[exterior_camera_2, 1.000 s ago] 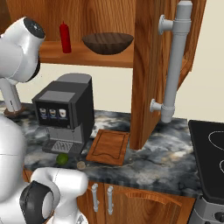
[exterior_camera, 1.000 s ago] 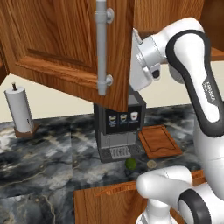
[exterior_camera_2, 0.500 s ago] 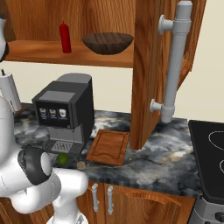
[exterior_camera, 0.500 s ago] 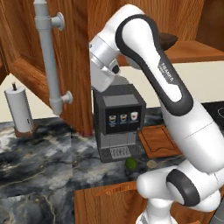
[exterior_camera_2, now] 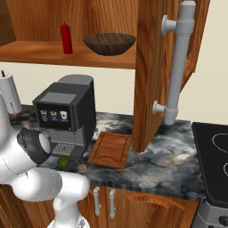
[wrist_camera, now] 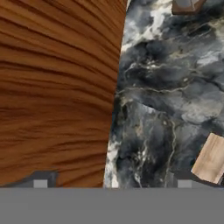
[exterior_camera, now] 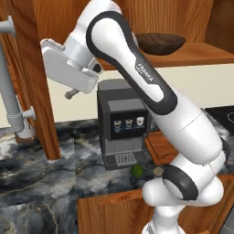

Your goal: Open the cabinet. Place the bowl and condiment on the counter. Then place the lime and garlic on the cutting board.

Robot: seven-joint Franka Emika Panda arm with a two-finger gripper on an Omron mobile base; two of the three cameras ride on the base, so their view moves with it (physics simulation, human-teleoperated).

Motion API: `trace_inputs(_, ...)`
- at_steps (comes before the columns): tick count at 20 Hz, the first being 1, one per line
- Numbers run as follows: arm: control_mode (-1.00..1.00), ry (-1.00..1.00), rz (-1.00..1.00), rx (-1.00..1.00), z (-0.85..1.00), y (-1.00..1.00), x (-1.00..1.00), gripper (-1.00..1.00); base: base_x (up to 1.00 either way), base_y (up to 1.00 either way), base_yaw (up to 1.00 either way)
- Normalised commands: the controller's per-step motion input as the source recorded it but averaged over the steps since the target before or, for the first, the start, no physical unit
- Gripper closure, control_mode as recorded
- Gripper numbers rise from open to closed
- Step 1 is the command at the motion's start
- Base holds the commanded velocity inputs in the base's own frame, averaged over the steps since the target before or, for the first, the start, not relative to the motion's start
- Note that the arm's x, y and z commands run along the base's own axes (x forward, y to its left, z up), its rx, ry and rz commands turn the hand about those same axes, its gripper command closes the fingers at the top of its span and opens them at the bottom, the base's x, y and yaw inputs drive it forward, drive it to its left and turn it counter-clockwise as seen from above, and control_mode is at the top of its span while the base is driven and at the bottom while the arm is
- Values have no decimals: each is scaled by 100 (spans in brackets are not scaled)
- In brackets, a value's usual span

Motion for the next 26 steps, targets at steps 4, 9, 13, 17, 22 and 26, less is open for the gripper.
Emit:
trace_inputs(4,-100,-17,-5,0,-1,-89,-58,-100,0,0,0)
trace_inputs(9,-100,-17,-3,-2,0,-100,-55,-100,0,0,0)
trace_inputs(13,-100,-19,-2,-5,0,-100,-57,-100,0,0,0)
trace_inputs(17,-100,-16,-4,-6,0,-100,-50,-100,0,0,0)
trace_inputs(22,-100,-3,-16,-1,30,-99,-34,-100,0,0,0)
trace_inputs(26,-100,0,-21,0,33,-99,-5,-100,0,0,0)
